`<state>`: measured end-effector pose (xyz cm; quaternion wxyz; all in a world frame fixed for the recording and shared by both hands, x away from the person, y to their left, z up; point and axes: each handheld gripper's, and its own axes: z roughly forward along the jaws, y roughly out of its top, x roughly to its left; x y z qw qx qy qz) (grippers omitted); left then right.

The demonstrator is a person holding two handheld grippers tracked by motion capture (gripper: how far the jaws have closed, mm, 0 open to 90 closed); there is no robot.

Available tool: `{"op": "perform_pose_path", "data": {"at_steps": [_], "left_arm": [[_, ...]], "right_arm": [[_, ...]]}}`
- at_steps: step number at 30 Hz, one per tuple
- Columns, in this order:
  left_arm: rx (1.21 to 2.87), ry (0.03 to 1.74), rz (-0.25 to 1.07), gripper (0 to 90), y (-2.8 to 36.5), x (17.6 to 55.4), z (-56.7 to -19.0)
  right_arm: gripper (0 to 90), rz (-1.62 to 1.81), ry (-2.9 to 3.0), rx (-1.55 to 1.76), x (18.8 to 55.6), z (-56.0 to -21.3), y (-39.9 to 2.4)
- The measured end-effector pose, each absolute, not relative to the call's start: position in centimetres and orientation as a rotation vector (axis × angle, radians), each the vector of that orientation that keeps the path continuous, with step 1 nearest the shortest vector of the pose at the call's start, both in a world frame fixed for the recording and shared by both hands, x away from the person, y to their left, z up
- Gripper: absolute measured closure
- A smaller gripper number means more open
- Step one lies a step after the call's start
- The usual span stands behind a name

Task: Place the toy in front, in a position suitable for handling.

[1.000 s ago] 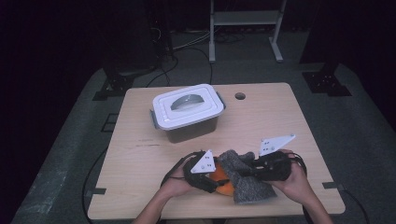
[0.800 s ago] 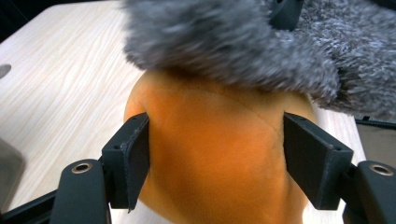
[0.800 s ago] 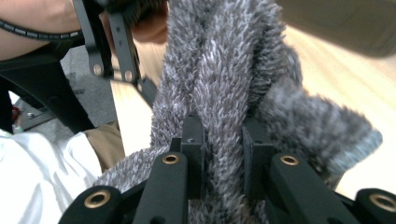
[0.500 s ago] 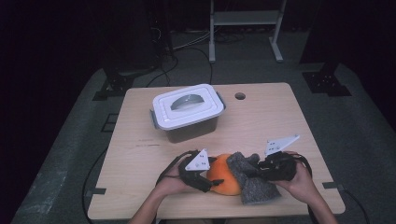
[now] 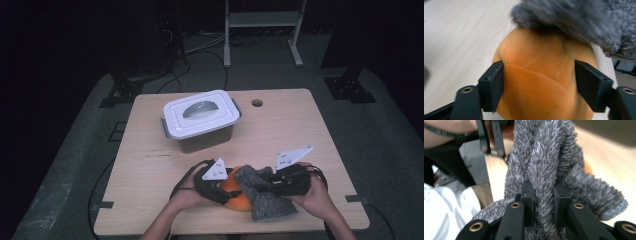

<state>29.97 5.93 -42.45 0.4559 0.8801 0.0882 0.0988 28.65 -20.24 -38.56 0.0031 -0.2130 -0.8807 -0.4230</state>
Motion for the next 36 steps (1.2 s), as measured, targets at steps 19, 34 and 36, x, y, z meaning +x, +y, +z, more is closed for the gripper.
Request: {"op": "perform_pose_path", "data": {"at_steps": [19,34,36], "left_arm": [[2.157,0.215,0.282,31.1,6.9,30.2,-42.2],[2.187,0.224,0.260,13.4,5.8,30.0,-42.8],[2.191,0.215,0.271,13.8,5.7,29.8,-42.9]], "right_arm": [[74.5,-1.346,-2.739,-0.776,29.6,-39.6,-22.1],[74.5,-1.362,-2.786,-0.646,28.5,-38.9,-19.7],[74.5,-1.384,-2.788,-0.619,28.3,-38.5,-19.2]]}}
